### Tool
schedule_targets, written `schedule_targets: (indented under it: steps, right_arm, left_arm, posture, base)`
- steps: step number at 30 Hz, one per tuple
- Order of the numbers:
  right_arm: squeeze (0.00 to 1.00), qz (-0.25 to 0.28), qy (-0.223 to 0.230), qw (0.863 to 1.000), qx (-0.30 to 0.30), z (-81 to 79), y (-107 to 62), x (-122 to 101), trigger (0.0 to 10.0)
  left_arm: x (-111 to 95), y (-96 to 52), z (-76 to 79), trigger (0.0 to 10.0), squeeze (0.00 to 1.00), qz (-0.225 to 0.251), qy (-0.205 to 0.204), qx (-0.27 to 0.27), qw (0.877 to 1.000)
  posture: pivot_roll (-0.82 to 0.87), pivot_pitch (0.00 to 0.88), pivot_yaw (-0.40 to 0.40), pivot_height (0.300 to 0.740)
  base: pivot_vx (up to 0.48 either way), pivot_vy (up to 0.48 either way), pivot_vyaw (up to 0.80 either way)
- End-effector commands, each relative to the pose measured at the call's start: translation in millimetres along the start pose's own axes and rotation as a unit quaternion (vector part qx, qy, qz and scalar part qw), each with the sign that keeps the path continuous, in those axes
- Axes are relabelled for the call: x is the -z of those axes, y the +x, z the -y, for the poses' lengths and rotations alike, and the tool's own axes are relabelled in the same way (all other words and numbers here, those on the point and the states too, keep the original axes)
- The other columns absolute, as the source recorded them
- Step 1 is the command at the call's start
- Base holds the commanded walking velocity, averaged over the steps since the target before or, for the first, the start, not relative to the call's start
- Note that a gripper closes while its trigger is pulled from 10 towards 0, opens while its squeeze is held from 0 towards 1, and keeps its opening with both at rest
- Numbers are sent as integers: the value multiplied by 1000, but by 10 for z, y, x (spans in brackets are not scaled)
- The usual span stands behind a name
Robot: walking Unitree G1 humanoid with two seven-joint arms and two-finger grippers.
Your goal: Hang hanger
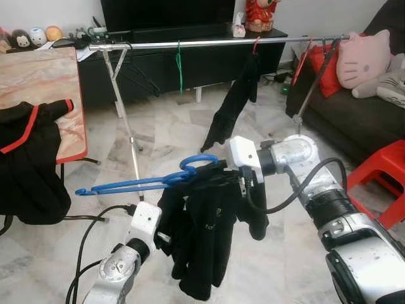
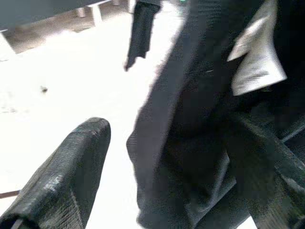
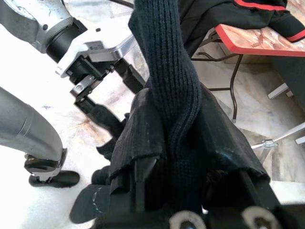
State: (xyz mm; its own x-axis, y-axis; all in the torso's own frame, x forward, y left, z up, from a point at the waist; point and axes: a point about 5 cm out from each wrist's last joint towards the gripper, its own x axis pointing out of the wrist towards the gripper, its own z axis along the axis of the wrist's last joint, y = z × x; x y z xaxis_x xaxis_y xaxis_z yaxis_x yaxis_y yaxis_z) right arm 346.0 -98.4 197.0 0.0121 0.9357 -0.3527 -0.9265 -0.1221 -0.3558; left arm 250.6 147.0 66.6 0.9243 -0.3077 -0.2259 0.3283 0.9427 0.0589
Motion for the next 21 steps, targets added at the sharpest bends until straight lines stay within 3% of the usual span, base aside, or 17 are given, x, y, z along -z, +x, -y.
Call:
schedule_targets:
  steps: [1,14,16,21]
  right_arm:
    - [0,6,-13,1000,7,23,-27,-52,0]
    - [0,6,-10,1000,9,25,-16,-49,0]
    - [0,11,-18,1000,8,31,6,-92,0]
    - [0,16,-29,999,6,44,3,-147,0]
  left_arm:
    - [-12,0,-43,10000,0,4,3,-17,1000]
    - [-18,-18,-149,10000,0,4,0,-49,999]
    - [34,13,-32,10000,0,-10,-19,0,1000]
    - [33,24,10,10000,0,-9,-27,17,999]
  posture:
    - [-28,0,-52,732]
    - [-24,0,-54,732]
    - [-29,0,-53,732]
    - [-29,0,-53,732]
  base:
    - [0,0,0]
    - [0,0,0]
    - [0,0,0]
    - [0,0,0]
